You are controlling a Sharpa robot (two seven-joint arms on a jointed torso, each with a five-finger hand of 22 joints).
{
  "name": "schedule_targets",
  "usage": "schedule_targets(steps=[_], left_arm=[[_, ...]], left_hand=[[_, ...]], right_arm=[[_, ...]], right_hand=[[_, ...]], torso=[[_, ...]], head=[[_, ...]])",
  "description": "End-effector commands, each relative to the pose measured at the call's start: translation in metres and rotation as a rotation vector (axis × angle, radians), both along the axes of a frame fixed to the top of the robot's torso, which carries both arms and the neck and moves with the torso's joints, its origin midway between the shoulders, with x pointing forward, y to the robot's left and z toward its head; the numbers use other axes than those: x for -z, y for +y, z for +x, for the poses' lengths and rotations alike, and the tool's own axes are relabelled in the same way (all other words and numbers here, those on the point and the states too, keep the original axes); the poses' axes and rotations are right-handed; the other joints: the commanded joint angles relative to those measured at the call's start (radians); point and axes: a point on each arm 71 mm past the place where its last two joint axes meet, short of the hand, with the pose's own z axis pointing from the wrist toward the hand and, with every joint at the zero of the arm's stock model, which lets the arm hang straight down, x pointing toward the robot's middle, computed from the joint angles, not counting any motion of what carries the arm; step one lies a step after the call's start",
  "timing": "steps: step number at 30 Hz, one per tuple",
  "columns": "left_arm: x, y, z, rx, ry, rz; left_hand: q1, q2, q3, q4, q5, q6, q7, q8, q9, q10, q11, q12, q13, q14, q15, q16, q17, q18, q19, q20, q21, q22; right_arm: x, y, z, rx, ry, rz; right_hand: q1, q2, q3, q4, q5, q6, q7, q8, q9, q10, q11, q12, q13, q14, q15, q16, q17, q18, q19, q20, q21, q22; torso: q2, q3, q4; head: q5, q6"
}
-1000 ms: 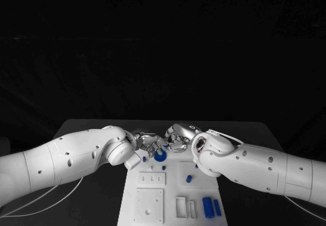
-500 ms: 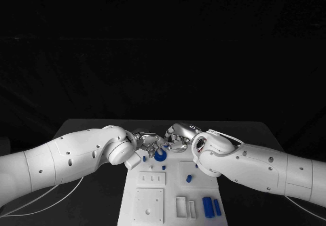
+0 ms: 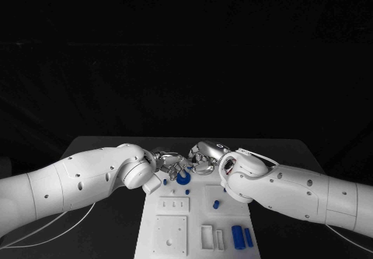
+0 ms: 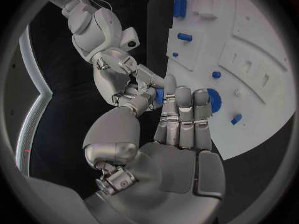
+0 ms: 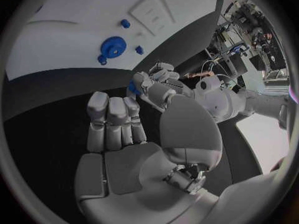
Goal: Assemble the parts on the task board
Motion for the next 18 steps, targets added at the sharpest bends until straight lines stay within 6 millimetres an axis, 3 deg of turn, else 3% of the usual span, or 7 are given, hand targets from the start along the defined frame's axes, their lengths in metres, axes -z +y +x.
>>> schedule_targets(steps=[1, 5, 13, 18], left_arm=[[-0.0009, -0.0024, -0.0004, 0.009, 0.004, -0.011], [-0.0009, -0.0030, -0.0007, 0.014, 0.005, -0.011], [-0.0017, -0.0029, 0.0003, 0.006, -0.008, -0.018], [-0.0026, -0.0020, 0.0021, -0.013, -0.023, -0.028]], left_hand=[[-0.001, -0.014, 0.000, 0.010, -0.005, -0.011, -0.001, -0.005, 0.000, -0.010, 0.002, -0.005, -0.001, -0.004, 0.006, 0.006, -0.002, -0.003, -0.007, -0.073, 0.005, -0.002], [0.004, -0.011, 0.003, 0.011, -0.005, -0.010, -0.001, -0.005, 0.001, -0.010, 0.002, -0.004, 0.000, -0.004, 0.006, 0.007, -0.003, -0.002, -0.008, -0.073, 0.005, -0.003], [0.047, 0.044, 0.027, -0.017, 0.005, 0.011, -0.008, 0.006, 0.014, 0.003, -0.004, 0.003, 0.003, -0.002, 0.001, 0.016, -0.007, 0.000, -0.014, -0.072, 0.012, -0.005], [0.036, 0.066, 0.023, -0.017, 0.004, 0.028, -0.014, 0.014, 0.022, 0.018, -0.009, 0.007, 0.004, 0.002, -0.003, 0.022, -0.008, -0.003, -0.015, -0.073, 0.016, -0.007]], right_arm=[[0.0011, 0.0045, -0.0025, -0.028, 0.004, 0.000], [0.0016, 0.0045, -0.0027, -0.028, 0.006, 0.000], [0.0018, 0.0048, -0.0029, -0.030, 0.009, 0.002], [0.0023, 0.0050, -0.0035, -0.034, 0.019, 0.004]], right_hand=[[-0.005, 0.009, 0.005, 0.000, 0.005, 0.038, 0.033, 0.003, 0.022, 0.006, 0.001, 0.005, 0.001, -0.001, -0.005, -0.006, 0.001, 0.071, 0.001, -0.006, 0.004, 0.014], [-0.006, 0.009, 0.005, 0.000, 0.005, 0.038, 0.033, 0.003, 0.022, 0.006, 0.001, 0.004, 0.001, -0.001, -0.005, -0.006, 0.001, 0.071, 0.001, -0.006, 0.004, 0.014], [-0.006, 0.009, 0.005, -0.001, 0.005, 0.038, 0.033, 0.002, 0.022, 0.005, 0.001, 0.003, 0.001, -0.001, -0.005, -0.007, 0.001, 0.071, 0.001, -0.007, 0.004, 0.014], [-0.007, 0.008, 0.005, -0.001, 0.006, 0.038, 0.033, 0.002, 0.022, 0.003, 0.001, 0.002, -0.001, -0.002, -0.005, -0.007, 0.001, 0.071, 0.001, -0.007, 0.004, 0.014]], torso=[[0.000, 0.0001, 0.0006], [0.000, 0.0000, 0.0006], [0.000, 0.0002, 0.0001], [0.000, 0.0003, 0.0003]], head=[[0.000, -0.001], [0.001, -0.001], [0.001, -0.003], [0.002, -0.003]])
